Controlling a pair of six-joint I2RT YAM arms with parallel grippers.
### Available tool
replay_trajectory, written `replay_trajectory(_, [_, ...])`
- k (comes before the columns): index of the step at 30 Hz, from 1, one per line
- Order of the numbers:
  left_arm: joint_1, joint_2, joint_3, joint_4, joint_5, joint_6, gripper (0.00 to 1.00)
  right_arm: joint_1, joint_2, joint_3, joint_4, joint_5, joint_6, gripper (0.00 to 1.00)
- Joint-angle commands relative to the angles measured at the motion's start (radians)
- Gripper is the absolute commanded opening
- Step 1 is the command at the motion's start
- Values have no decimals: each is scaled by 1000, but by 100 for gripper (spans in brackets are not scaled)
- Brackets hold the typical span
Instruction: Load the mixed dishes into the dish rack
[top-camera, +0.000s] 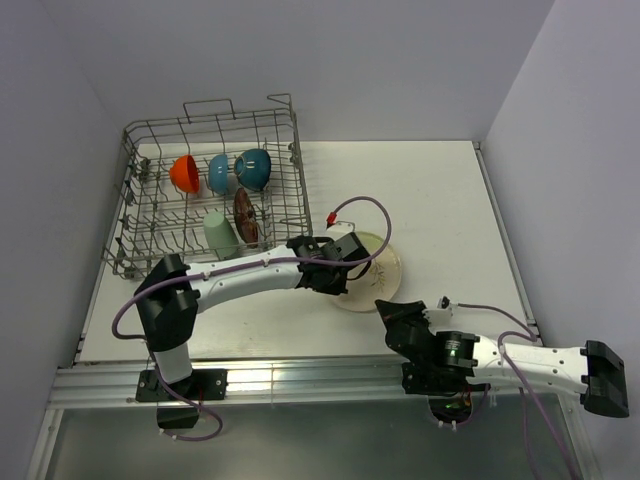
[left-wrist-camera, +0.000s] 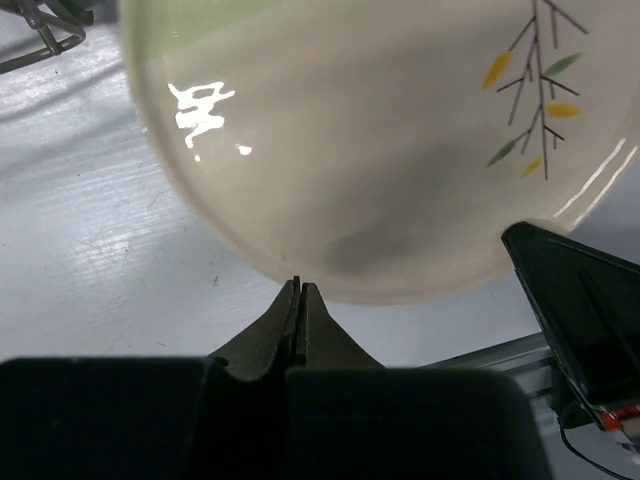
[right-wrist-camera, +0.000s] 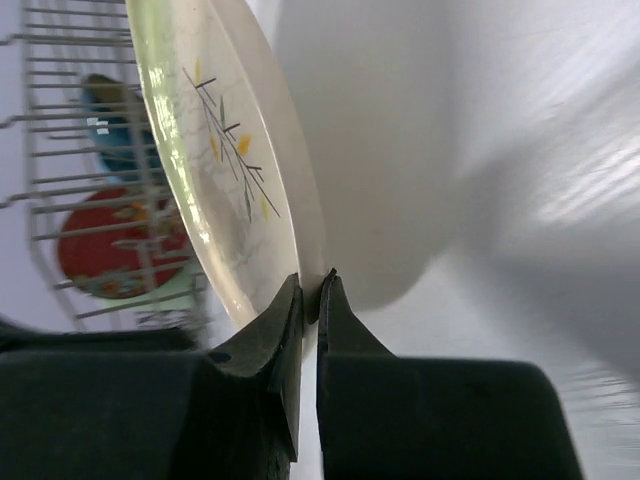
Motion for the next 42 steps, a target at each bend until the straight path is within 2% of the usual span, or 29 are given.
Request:
replay_trajectory(1, [-16, -45, 13, 18, -10, -16, 0, -15, 52, -100, 14, 92, 414, 0])
replay_trajectory(6, [-48, -60, 53, -51, -90, -39, 0, -18, 131, -5, -31, 93, 343, 0])
replay_trajectory(10, [-71, -91, 38, -94, -139, -73, 0, -19, 100, 29, -71, 107, 302, 0])
replay_trajectory(13, [-72, -150, -43, -50, -130, -72, 0, -20, 47, 66, -140, 119, 263, 0])
replay_trajectory(16, [-72, -249, -148, 26, -112, -52, 12, -20, -33, 98, -241, 122, 244, 0])
replay_trajectory(17, [-72, -276, -172, 45, -104, -44, 25, -20, -58, 112, -264, 124, 231, 0])
replay_trajectory(20, [-54, -362, -243, 88, -63, 5, 49, -20, -198, 139, -347, 124, 146, 0])
replay_trajectory(22, [-33, -408, -252, 97, -44, 33, 59, -19, -259, 155, -361, 125, 87, 0])
replay_trajectory(23, [-22, -424, -255, 105, -11, 69, 64, -20, -314, 169, -361, 122, 16, 0])
replay_trajectory(26, [55, -468, -249, 117, 92, 126, 70, -20, -403, 212, -394, 107, -74, 0])
replay_trajectory(32, [202, -533, -226, 192, 307, 238, 77, -20, -541, 287, -424, 75, -230, 0])
replay_trajectory(39, [299, -511, -238, 306, 589, 261, 79, -20, -575, 380, -353, 1, -391, 0])
replay_trajectory(42, [322, -484, -238, 326, 643, 269, 79, -20, -557, 414, -339, -13, -428, 0])
